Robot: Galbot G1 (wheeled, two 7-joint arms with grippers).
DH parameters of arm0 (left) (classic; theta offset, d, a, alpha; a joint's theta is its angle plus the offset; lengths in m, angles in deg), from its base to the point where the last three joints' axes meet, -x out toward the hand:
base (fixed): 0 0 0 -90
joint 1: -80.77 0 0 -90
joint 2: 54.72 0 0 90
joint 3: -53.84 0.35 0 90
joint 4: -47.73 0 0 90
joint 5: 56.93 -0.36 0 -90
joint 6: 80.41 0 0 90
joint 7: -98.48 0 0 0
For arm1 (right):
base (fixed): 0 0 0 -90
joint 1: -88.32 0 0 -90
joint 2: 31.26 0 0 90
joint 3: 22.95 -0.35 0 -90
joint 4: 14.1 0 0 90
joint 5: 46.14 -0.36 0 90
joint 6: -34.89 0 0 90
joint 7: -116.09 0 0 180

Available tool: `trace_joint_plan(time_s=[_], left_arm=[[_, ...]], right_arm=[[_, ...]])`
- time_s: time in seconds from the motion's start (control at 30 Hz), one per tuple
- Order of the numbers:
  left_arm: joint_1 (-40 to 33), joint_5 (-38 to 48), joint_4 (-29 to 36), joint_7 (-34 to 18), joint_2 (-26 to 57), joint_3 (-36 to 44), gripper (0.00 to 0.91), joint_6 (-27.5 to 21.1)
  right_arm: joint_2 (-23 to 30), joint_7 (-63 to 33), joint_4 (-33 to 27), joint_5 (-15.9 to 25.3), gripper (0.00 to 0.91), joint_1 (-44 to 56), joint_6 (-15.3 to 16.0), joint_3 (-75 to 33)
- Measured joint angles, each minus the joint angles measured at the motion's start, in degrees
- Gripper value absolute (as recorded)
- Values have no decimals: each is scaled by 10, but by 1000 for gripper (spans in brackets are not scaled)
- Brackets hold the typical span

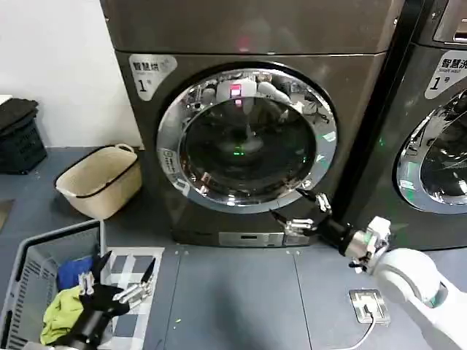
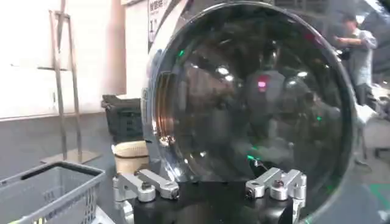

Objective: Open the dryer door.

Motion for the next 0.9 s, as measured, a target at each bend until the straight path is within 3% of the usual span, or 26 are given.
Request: trace_joint_plan(time_s=[0.9], left_arm=[[3, -3, 0, 6, -6, 2, 907, 1]], right_arm=[[90, 0, -116, -11, 907, -238, 4, 230]])
